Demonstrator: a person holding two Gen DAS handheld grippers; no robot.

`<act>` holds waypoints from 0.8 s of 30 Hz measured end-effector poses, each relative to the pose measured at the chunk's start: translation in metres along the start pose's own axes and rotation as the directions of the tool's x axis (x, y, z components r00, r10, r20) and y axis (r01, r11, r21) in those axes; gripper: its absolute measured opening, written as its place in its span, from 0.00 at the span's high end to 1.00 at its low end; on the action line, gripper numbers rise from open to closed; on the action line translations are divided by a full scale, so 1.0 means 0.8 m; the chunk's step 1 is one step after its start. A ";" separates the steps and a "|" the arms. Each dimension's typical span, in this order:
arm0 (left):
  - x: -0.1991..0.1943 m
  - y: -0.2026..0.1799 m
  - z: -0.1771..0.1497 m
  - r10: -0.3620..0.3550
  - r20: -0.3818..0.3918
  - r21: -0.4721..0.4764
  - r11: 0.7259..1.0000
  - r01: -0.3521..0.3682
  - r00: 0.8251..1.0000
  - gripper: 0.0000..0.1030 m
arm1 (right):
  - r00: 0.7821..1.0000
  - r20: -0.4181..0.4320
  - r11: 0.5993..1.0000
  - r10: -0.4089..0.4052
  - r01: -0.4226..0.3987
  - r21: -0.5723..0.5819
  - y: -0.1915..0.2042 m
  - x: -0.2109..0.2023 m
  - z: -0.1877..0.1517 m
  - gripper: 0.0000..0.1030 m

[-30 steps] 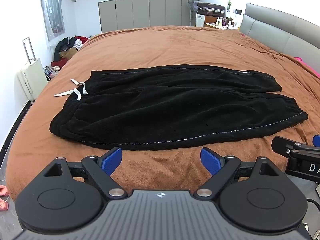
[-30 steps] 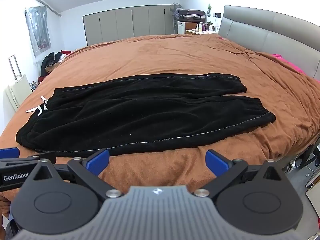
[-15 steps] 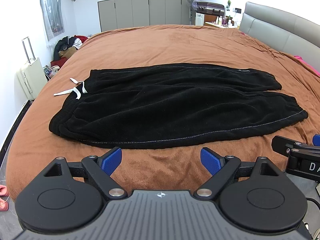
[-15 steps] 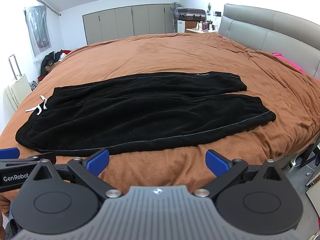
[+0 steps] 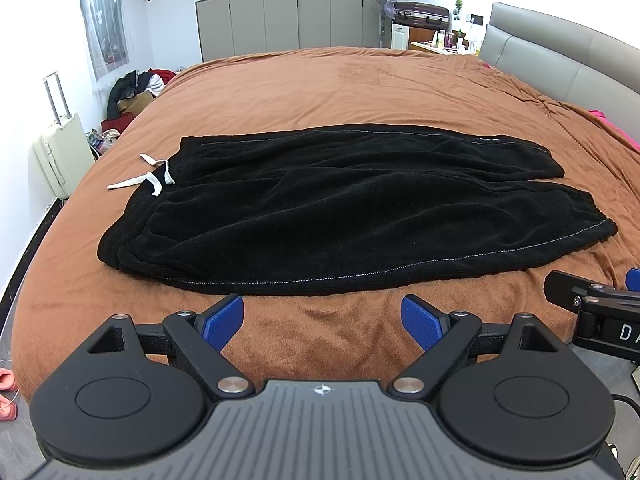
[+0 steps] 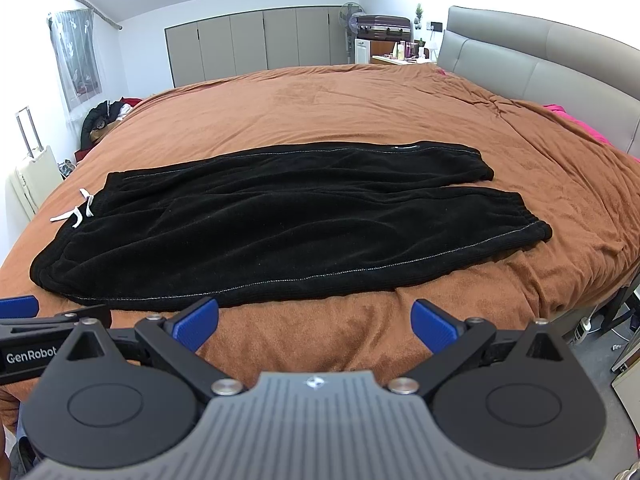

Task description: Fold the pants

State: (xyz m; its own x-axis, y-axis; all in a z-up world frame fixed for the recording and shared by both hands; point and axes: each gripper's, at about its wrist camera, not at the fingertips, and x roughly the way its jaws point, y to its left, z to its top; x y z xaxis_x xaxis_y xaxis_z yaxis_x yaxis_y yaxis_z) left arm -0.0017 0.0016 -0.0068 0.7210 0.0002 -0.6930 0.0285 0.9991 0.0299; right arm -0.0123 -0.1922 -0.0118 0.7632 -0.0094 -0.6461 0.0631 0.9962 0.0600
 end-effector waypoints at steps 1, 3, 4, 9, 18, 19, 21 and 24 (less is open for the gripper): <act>0.000 0.000 0.000 0.000 0.000 0.000 1.000 0.000 1.000 0.00 | 1.000 0.000 1.000 0.000 0.000 -0.001 0.000 0.000 0.000 0.05; 0.000 0.000 -0.001 0.000 0.000 0.001 1.000 0.000 1.000 0.00 | 1.000 -0.002 1.000 -0.001 0.001 -0.001 0.000 0.001 0.001 0.05; 0.000 0.000 0.000 0.000 0.000 0.000 1.000 0.000 1.000 0.00 | 1.000 -0.002 1.000 -0.001 0.001 -0.001 0.000 0.001 0.001 0.05; 0.011 0.003 -0.008 0.000 -0.003 -0.001 1.000 0.000 1.000 0.00 | 1.000 -0.004 1.000 -0.001 0.001 -0.001 0.000 0.002 0.001 0.05; 0.010 0.002 -0.005 0.000 -0.006 -0.001 1.000 0.000 1.000 0.00 | 1.000 -0.018 1.000 -0.004 0.004 0.000 0.000 0.010 0.004 0.05; 0.010 0.002 -0.004 0.000 -0.007 -0.002 1.000 0.000 1.000 0.00 | 1.000 -0.018 1.000 -0.004 0.004 0.001 0.000 0.011 0.004 0.05; 0.013 0.000 -0.004 -0.001 -0.013 -0.002 1.000 0.001 1.000 0.00 | 1.000 -0.020 1.000 -0.006 0.006 0.002 0.000 0.012 0.005 0.05; 0.013 0.001 -0.002 -0.003 -0.021 -0.004 1.000 0.003 1.000 0.00 | 1.000 -0.021 1.000 -0.007 0.007 0.001 0.001 0.013 0.006 0.05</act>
State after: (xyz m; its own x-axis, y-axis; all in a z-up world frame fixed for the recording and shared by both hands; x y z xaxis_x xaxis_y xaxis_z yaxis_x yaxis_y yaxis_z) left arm 0.0047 0.0026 -0.0147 0.7064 -0.0024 -0.7078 0.0280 0.9993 0.0245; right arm -0.0013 -0.1920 -0.0148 0.7488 -0.0143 -0.6627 0.0689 0.9960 0.0563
